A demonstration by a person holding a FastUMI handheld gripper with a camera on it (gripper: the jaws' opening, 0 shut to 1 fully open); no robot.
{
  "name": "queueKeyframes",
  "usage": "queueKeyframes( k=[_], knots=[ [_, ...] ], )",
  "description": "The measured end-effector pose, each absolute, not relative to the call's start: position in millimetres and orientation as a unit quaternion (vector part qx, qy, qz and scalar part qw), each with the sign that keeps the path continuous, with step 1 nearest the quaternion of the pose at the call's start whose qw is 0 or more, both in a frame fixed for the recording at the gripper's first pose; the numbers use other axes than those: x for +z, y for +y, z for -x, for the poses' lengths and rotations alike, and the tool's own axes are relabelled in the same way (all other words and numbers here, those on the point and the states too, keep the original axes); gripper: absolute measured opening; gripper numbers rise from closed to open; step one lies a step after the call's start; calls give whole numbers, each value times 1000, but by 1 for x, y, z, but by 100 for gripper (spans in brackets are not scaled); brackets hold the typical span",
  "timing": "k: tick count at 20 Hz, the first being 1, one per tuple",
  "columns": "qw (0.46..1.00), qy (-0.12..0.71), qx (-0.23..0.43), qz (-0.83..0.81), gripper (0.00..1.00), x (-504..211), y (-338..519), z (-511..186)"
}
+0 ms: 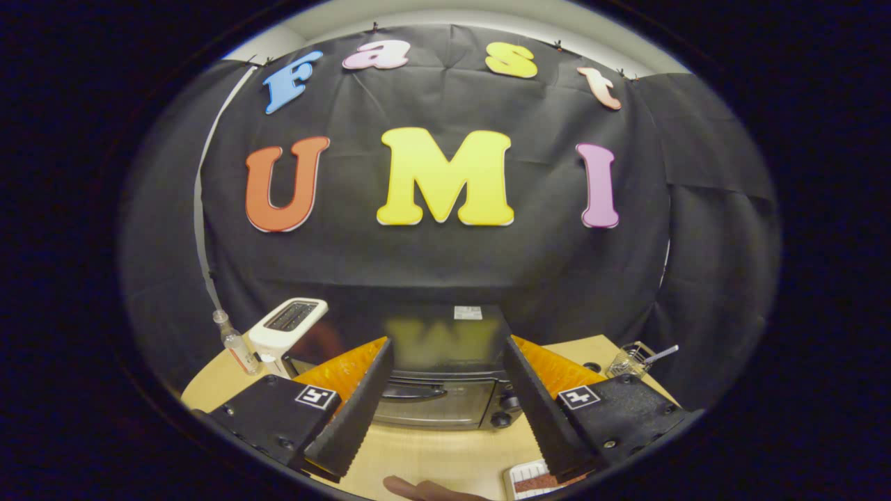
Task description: Open the toaster oven, put the food inside, and close the toaster oven door.
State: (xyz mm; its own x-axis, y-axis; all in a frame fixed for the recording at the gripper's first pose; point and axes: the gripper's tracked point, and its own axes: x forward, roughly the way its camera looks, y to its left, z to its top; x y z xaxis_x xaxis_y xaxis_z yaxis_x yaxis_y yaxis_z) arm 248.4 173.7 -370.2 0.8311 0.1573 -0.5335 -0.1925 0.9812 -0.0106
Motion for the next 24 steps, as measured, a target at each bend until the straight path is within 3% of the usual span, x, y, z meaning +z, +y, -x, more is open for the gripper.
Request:
queueKeyframes(
  k=[7,14,24],
  knots=[
    [929,356,97,33,100,-447,216,-259],
    [940,328,84,34,100,-444,218,-248],
    [950,302,81,22,100,-447,198,-167]
  ],
)
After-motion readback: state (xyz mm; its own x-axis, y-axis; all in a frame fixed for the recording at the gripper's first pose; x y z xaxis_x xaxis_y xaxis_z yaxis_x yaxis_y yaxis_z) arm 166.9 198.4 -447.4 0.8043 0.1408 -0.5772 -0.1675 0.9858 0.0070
